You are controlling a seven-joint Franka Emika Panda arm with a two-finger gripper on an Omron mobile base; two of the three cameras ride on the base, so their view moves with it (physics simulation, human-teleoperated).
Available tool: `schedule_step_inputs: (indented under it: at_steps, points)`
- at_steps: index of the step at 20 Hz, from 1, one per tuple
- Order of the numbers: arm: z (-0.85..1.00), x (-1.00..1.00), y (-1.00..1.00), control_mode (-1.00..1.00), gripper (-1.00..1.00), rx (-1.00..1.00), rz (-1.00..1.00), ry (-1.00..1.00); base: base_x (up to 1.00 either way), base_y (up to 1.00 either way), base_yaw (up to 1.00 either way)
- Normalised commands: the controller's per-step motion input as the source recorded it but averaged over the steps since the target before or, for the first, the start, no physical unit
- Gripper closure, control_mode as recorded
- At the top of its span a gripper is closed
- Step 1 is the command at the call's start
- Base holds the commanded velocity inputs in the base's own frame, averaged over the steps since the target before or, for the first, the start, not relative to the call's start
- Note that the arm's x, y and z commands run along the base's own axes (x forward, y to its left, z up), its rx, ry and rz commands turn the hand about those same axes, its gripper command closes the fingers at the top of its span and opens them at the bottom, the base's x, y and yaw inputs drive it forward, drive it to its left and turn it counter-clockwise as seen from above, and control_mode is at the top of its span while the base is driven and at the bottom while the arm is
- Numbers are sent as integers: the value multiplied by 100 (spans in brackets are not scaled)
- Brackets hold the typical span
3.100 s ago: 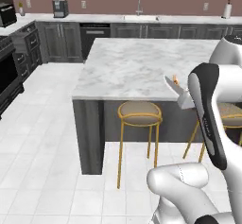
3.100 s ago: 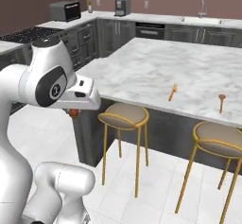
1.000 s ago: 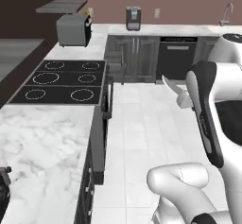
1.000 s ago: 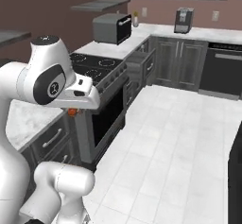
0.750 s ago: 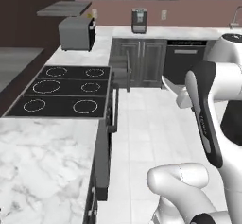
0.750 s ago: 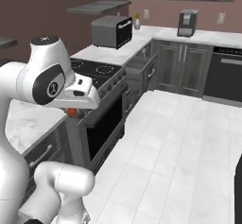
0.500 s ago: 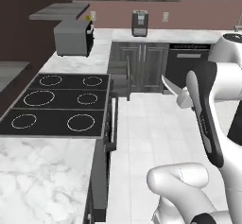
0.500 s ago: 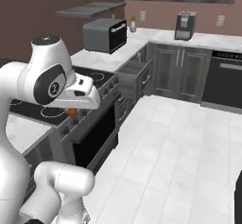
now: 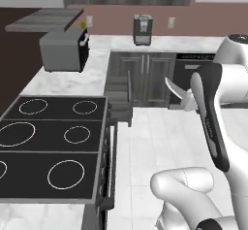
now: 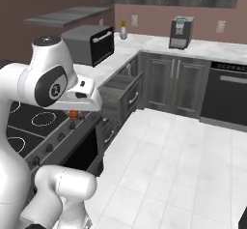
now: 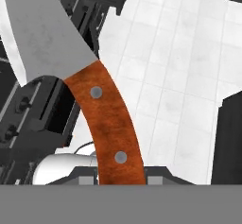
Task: Pick up the metallic utensils from the counter and place them in the open drawer. Make sure not to pick up any wooden utensils.
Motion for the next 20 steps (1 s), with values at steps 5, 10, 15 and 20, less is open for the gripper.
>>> schedule_step_inputs:
  at_steps: [5,10,15,20]
  points:
    - [0,0,0,100,100,0,0,0,100,-68,11]
    - [0,0,0,100,100,0,0,0,100,-35,39]
    - [0,0,0,100,100,0,0,0,100,-13,34]
    - [0,0,0,100,100,0,0,0,52,8,1]
